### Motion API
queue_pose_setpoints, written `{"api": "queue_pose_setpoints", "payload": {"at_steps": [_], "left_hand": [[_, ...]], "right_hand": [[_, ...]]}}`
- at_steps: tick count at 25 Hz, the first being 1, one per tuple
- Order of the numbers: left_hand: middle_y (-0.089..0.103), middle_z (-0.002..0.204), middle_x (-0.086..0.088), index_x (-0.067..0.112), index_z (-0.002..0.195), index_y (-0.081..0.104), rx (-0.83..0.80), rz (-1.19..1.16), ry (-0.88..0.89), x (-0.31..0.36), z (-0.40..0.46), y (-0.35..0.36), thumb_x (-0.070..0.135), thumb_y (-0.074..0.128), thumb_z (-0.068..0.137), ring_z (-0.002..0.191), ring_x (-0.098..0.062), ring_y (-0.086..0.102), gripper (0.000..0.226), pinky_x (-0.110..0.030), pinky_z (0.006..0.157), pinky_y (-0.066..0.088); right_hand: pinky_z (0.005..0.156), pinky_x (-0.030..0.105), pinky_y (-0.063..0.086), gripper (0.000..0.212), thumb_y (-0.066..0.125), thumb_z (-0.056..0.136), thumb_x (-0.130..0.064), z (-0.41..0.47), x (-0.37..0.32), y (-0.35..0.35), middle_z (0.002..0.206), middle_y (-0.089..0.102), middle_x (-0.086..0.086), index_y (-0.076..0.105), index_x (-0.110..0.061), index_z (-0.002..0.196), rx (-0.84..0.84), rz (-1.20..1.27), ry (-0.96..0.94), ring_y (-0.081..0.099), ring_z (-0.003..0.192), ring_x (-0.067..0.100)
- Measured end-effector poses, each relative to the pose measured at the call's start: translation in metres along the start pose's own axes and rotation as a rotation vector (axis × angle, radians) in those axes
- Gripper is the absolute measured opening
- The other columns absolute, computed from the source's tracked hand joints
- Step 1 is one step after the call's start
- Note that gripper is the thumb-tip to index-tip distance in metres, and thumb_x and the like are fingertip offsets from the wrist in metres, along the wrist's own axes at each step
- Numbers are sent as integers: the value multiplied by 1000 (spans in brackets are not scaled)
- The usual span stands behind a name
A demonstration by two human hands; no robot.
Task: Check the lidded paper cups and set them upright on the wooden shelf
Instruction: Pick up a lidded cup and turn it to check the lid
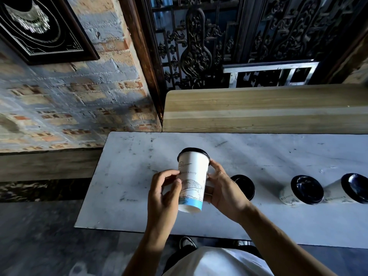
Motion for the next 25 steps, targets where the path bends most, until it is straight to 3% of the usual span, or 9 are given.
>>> {"api": "queue_pose_setpoints", "payload": {"at_steps": [3,6,8,12,18,22,25], "left_hand": [[69,117,1,26,108,74,9,39,64,4,1,-1,12,57,94,110,-12,67,26,-21,89,55],[66,116,0,23,111,77,-4,86,117,3,2,-1,-4,53,96,112,-16,66,39,-30,91,55],[63,114,-2,25,110,78,-13,125,146,3,1,-1,-12,52,93,110,-21,65,48,-31,89,57],[62,110,-6,22,108,78,-14,172,204,8,0,-1,-21,54,86,105,-22,65,55,-21,83,56],[64,108,-3,18,102,75,-21,235,260,14,-2,-2,-29,54,75,105,-16,65,59,-12,82,52],[65,108,-4,19,101,74,-33,208,218,11,-2,-1,-27,52,73,104,-20,66,58,-10,80,51],[67,104,-5,27,94,72,-4,113,168,10,-4,-2,-7,55,79,100,-22,68,41,-11,79,50]], "right_hand": [[84,50,61,68,53,86,-11,-2,-3,2,123,62,41,44,-36,148,-17,-15,-27,64,105,43],[86,49,60,75,54,87,-4,1,-2,2,113,61,32,42,-37,153,-8,-41,-25,60,105,42],[83,46,60,69,50,95,-3,1,-2,3,113,64,29,39,-33,156,7,-51,-14,62,101,40],[64,37,58,52,43,104,-8,-4,-4,5,123,68,26,47,-31,151,38,-50,20,71,87,31],[54,32,50,51,43,102,-4,-10,-9,7,107,63,22,53,-28,146,-1,-81,-4,65,72,25],[51,32,46,61,37,101,8,-12,-14,6,98,70,20,48,-32,146,-8,-121,-32,60,64,24],[50,31,44,67,37,101,12,-15,-16,8,85,73,13,42,-31,152,-31,-149,-45,56,56,21]]}}
Point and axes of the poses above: each hand's wrist, its own z-axis towards the middle knuckle, its own y-axis out of the palm, x = y × z, the point moved 6 cm from there along z, towards the middle knuckle
